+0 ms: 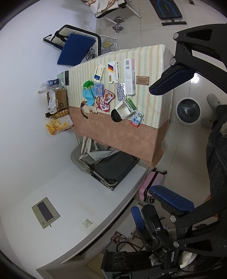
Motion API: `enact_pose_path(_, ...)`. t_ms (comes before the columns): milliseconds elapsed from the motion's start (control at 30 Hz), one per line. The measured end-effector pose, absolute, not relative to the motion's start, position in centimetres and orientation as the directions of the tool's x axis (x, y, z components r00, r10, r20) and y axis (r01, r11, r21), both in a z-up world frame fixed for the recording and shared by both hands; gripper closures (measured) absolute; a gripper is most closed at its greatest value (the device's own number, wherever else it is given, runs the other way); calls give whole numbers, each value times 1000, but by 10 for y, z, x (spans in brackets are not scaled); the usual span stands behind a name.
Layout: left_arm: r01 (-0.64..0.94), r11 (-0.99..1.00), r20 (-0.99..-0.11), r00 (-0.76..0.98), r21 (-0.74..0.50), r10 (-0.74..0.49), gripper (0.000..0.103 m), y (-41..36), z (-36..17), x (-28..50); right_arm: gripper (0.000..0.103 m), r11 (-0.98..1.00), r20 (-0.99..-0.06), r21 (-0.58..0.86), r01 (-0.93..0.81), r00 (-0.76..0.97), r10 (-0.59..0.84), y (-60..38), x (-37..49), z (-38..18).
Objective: Collect trash
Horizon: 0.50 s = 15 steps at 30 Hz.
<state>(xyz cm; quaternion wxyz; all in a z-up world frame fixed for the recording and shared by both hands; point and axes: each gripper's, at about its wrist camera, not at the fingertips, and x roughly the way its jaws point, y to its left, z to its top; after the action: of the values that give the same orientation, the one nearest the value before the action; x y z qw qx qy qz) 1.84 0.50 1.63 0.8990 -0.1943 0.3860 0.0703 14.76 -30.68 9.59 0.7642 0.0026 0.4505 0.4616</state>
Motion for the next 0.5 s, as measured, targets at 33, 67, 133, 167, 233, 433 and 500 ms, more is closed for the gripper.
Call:
enact_pose_path(33, -277, 914, -721, 692, -295, -23, 0, 4, 16, 18, 0, 574, -686, 420, -703, 168, 708, -307, 147, 96)
enact_pose_path(67, -277, 914, -721, 692, -295, -23, 0, 4, 16, 18, 0, 573, -687, 421, -703, 167, 708, -307, 147, 96)
enact_pose_path(133, -278, 914, -721, 692, -296, -23, 0, 4, 16, 18, 0, 573, -687, 420, -704, 166, 707, -307, 148, 96)
enact_pose_path(167, -277, 914, -721, 692, -296, -24, 0, 3, 17, 20, 0, 572, -687, 421, -704, 164, 708, -307, 148, 96)
enact_pose_path(233, -276, 915, -721, 692, -296, -24, 0, 3, 17, 21, 0, 571, -686, 423, -704, 163, 709, -307, 148, 97)
enact_pose_path(433, -275, 916, -721, 693, -293, -23, 0, 1, 18, 21, 0, 568, -685, 424, -705, 161, 710, -306, 146, 97)
enact_pose_path(500, -275, 915, -721, 693, -294, -24, 0, 1, 17, 20, 0, 567, -686, 423, -706, 160, 710, -304, 146, 97)
